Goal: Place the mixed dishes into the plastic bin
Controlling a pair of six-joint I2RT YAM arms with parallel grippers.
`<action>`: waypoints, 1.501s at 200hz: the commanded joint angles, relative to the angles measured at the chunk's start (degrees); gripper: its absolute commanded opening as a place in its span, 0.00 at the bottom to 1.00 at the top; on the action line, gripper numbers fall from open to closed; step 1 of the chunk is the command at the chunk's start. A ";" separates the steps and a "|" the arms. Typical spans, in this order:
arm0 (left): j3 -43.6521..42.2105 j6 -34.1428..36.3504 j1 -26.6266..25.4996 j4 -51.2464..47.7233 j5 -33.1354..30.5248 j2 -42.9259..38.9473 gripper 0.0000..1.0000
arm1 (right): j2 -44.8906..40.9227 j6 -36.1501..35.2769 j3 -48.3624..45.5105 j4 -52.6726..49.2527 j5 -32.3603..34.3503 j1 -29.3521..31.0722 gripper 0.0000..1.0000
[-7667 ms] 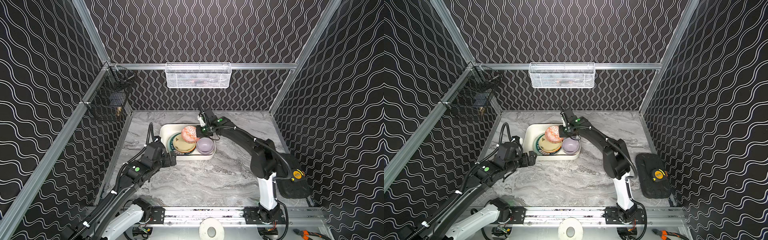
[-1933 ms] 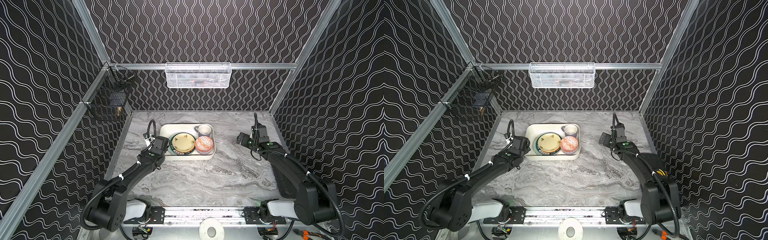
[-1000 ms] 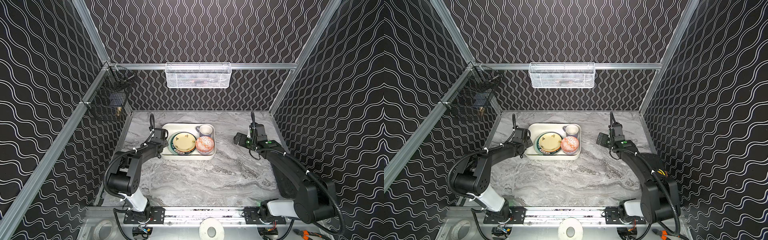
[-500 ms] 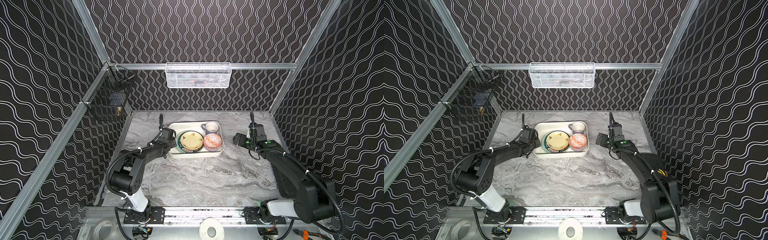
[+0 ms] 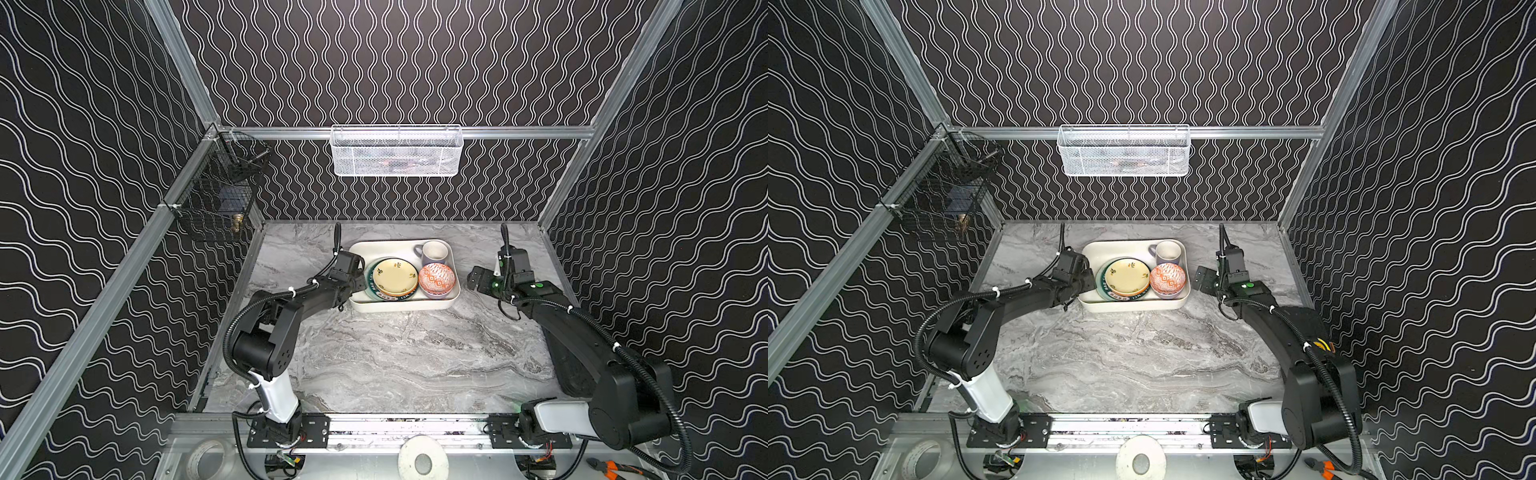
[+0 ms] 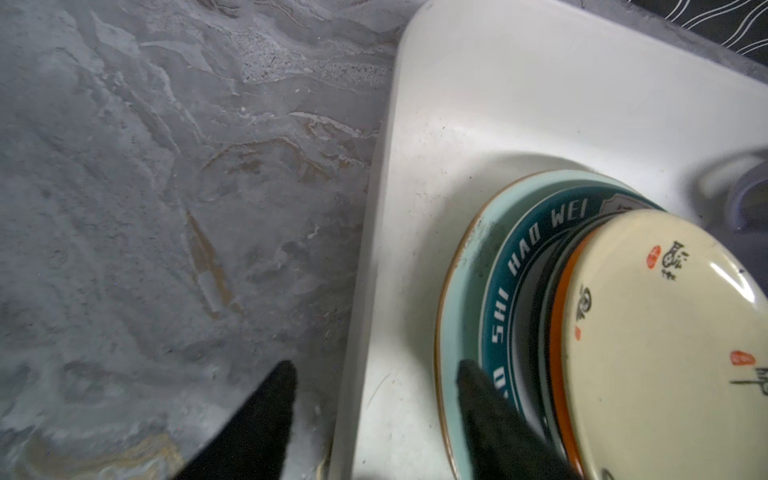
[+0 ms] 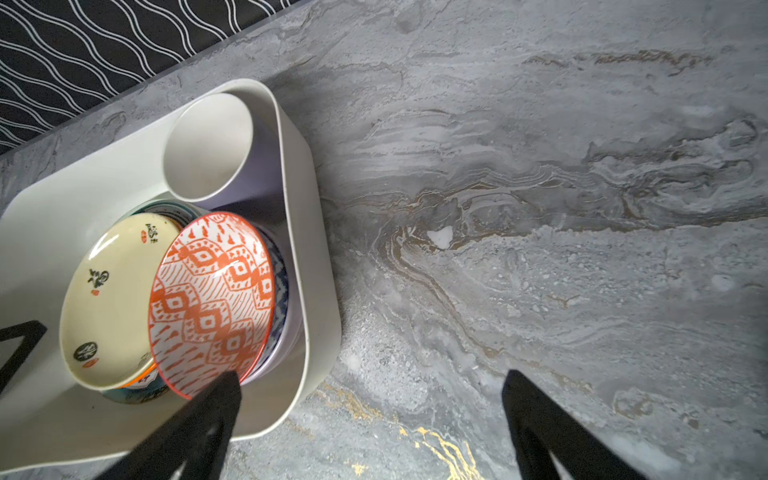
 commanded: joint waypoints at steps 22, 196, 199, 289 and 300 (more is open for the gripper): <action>-10.28 17.34 -0.01 12.00 -19.82 -10.81 0.99 | 1.43 0.08 -4.57 13.98 13.02 -1.55 0.99; -33.54 30.35 8.97 57.22 -14.89 -6.14 0.99 | 8.88 -23.27 -25.99 61.59 12.38 -10.67 0.99; -34.49 30.73 8.91 59.41 -15.32 -5.94 0.99 | 9.66 -23.33 -26.95 63.79 12.31 -10.68 0.99; -42.58 33.85 11.84 74.36 5.07 -4.45 0.99 | 11.16 -22.83 -39.19 87.81 4.11 -14.47 0.99; -41.16 33.05 12.52 67.53 6.60 -6.26 0.98 | 11.23 -23.28 -39.48 89.09 3.95 -14.47 0.99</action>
